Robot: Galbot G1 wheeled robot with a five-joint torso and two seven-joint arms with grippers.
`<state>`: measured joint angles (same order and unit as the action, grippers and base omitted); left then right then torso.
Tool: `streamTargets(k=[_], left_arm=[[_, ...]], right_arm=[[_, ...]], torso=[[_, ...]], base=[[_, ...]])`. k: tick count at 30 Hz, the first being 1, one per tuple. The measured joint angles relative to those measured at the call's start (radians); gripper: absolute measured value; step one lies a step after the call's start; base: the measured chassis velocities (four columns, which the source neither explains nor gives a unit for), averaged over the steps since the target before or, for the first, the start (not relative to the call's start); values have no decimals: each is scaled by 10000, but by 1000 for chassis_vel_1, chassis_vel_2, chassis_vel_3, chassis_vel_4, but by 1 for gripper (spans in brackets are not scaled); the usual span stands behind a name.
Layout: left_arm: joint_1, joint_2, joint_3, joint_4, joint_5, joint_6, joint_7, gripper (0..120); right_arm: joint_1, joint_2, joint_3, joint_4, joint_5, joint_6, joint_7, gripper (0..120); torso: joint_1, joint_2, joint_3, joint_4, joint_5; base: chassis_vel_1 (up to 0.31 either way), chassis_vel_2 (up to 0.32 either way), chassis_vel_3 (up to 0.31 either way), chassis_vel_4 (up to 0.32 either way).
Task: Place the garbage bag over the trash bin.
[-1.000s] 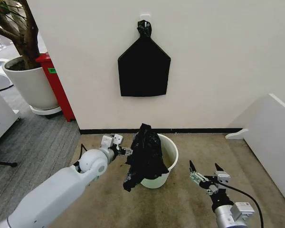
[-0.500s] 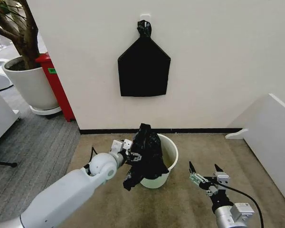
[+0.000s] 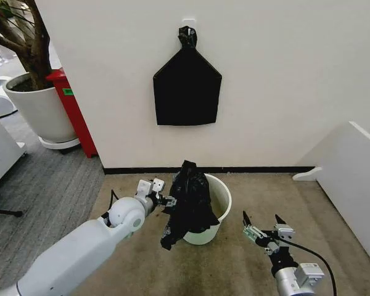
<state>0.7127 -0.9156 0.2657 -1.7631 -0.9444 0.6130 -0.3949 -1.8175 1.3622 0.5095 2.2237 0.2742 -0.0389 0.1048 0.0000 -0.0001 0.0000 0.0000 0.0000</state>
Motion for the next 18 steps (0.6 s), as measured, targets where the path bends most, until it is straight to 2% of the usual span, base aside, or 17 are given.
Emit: streamTargets(k=[11, 18], left_arm=[[-832, -816, 871, 805, -29, 376, -605, 100], [-1039, -1182, 1094, 855, -896, 1015, -1906, 100]], right_arm=[[-89, -60, 53, -6, 73, 35, 49, 100], [-93, -109, 59, -87, 140, 66, 82, 100]], torso=[[0, 0, 1, -1, 1], [0, 0, 1, 0, 2]], base=[[0, 0, 0, 0], [0, 0, 0, 0]])
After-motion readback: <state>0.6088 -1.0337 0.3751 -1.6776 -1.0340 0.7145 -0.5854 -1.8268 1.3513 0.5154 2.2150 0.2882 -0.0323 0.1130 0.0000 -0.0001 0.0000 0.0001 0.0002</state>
